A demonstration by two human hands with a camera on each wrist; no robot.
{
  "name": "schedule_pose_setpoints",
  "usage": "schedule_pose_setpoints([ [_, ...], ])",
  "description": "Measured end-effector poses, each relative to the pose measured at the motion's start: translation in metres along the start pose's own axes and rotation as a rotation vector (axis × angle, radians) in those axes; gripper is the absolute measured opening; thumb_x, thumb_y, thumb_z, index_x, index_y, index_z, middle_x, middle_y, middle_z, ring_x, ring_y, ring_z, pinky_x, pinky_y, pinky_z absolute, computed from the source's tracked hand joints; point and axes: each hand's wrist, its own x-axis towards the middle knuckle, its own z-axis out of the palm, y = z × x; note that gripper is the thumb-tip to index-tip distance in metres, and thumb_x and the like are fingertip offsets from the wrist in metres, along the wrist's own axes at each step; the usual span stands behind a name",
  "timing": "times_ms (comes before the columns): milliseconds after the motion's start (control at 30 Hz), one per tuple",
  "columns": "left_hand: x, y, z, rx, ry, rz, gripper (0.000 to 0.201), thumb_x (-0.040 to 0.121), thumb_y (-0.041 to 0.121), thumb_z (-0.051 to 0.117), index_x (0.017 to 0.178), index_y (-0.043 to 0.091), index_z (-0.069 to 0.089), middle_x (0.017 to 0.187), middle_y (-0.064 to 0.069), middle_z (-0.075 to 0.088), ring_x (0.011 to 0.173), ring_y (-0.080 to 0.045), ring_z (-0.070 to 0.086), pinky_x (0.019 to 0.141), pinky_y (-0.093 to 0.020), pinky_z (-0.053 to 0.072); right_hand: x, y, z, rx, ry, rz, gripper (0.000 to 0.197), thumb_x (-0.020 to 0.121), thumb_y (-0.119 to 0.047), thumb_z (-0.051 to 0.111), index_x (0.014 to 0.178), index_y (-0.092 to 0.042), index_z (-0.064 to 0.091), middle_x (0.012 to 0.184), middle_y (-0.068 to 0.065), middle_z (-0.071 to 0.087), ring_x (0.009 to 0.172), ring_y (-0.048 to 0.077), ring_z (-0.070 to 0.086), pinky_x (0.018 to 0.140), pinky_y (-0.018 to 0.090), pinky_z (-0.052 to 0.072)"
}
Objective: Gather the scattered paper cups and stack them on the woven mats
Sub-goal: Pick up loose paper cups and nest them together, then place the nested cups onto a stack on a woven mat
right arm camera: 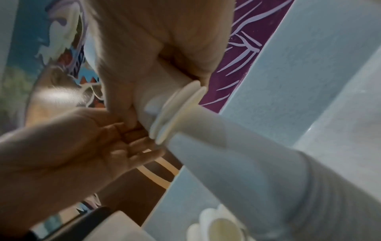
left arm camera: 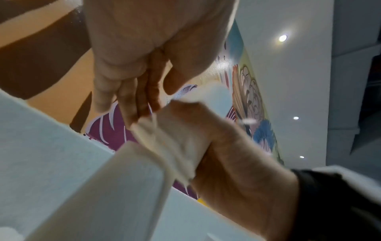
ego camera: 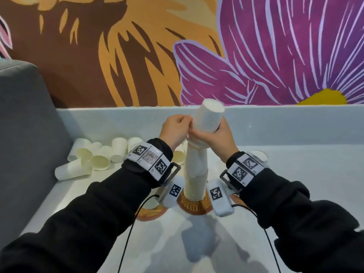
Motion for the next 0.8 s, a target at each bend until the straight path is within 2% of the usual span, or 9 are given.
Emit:
schedule_pose_setpoints([
  [133, 0.0, -0.004, -0.005, 0.168, -0.065, -0.037, 0.025, 0.094, 0.014, 0.047, 0.106, 0.01, 0.069, 0.113, -0.006, 0.066, 0.108, -0.021, 0.057, 0.098, -0.032, 0.043, -0.01, 0.039, 0.0, -0.245, -0.199, 0.176, 0.075, 0.058, -0.025, 0.087, 0.122, -0.02, 0.048, 0.113, 0.0, 0.062, 0.105, 0.019, 0.059, 0.089, 0.039, 0.051],
  [200, -0.001, -0.003, -0.012, 0.183, -0.085, -0.016, 0.024, 0.094, 0.013, 0.048, 0.107, 0.01, 0.068, 0.114, -0.005, 0.066, 0.107, -0.019, 0.057, 0.095, -0.028, 0.043, -0.022, 0.056, 0.003, -0.3, -0.273, 0.248, 0.074, 0.059, -0.024, 0.087, 0.122, -0.021, 0.047, 0.114, 0.0, 0.06, 0.108, 0.021, 0.057, 0.09, 0.04, 0.049],
  [300, -0.002, 0.004, -0.03, 0.18, -0.097, 0.02, 0.02, 0.093, 0.014, 0.052, 0.102, 0.01, 0.069, 0.102, -0.004, 0.067, 0.091, -0.014, 0.06, 0.079, -0.022, 0.044, -0.027, 0.056, 0.007, -0.336, -0.237, 0.24, 0.08, 0.057, -0.03, 0.088, 0.122, -0.021, 0.043, 0.116, -0.001, 0.057, 0.109, 0.02, 0.055, 0.089, 0.037, 0.048],
  [367, 0.001, 0.007, -0.047, 0.151, -0.083, 0.032, 0.018, 0.092, 0.015, 0.053, 0.099, 0.009, 0.069, 0.092, -0.002, 0.067, 0.077, -0.01, 0.06, 0.067, -0.02, 0.045, -0.024, 0.038, 0.01, -0.295, -0.115, 0.165, 0.087, 0.059, -0.037, 0.087, 0.128, -0.022, 0.037, 0.124, -0.002, 0.05, 0.114, 0.016, 0.05, 0.097, 0.034, 0.044],
  [433, 0.006, 0.006, -0.071, 0.144, -0.022, 0.035, 0.018, 0.093, 0.017, 0.053, 0.097, 0.008, 0.068, 0.084, 0.0, 0.066, 0.067, -0.008, 0.057, 0.061, -0.02, 0.044, -0.021, 0.012, 0.016, -0.232, 0.027, 0.02, 0.079, 0.07, -0.039, 0.079, 0.133, -0.021, 0.035, 0.132, -0.002, 0.045, 0.119, 0.012, 0.043, 0.101, 0.029, 0.036],
  [567, 0.024, -0.02, -0.132, 0.27, 0.173, 0.023, 0.017, 0.091, 0.017, 0.055, 0.082, 0.01, 0.067, 0.074, 0.0, 0.064, 0.055, -0.01, 0.05, 0.051, -0.018, 0.039, -0.024, -0.037, 0.048, -0.234, 0.186, -0.246, 0.052, 0.085, -0.02, 0.064, 0.13, -0.013, 0.04, 0.13, 0.002, 0.047, 0.116, 0.008, 0.042, 0.095, 0.015, 0.032],
  [667, 0.033, -0.061, -0.174, 0.485, 0.256, -0.062, 0.02, 0.088, 0.013, 0.055, 0.071, 0.011, 0.066, 0.076, -0.006, 0.064, 0.062, -0.018, 0.055, 0.064, -0.027, 0.049, -0.036, -0.053, 0.086, -0.151, 0.145, -0.327, 0.043, 0.082, -0.016, 0.06, 0.122, -0.011, 0.045, 0.12, 0.0, 0.051, 0.111, 0.009, 0.047, 0.093, 0.006, 0.032],
  [733, 0.034, -0.094, -0.199, 0.701, 0.248, -0.14, 0.017, 0.087, 0.009, 0.054, 0.084, 0.005, 0.07, 0.083, -0.009, 0.065, 0.078, -0.025, 0.058, 0.082, -0.033, 0.05, -0.049, -0.055, 0.117, -0.122, 0.056, -0.366, 0.039, 0.08, -0.015, 0.058, 0.117, -0.012, 0.047, 0.116, 0.001, 0.054, 0.108, 0.008, 0.049, 0.093, 0.004, 0.032],
  [800, 0.033, -0.13, -0.219, 0.882, 0.173, -0.229, 0.02, 0.086, 0.009, 0.057, 0.101, 0.009, 0.07, 0.103, -0.01, 0.068, 0.098, -0.027, 0.06, 0.093, -0.033, 0.047, -0.061, -0.052, 0.147, -0.128, -0.038, -0.411, 0.032, 0.079, -0.01, 0.058, 0.111, -0.01, 0.051, 0.111, 0.001, 0.055, 0.103, 0.006, 0.05, 0.09, 0.0, 0.03],
])
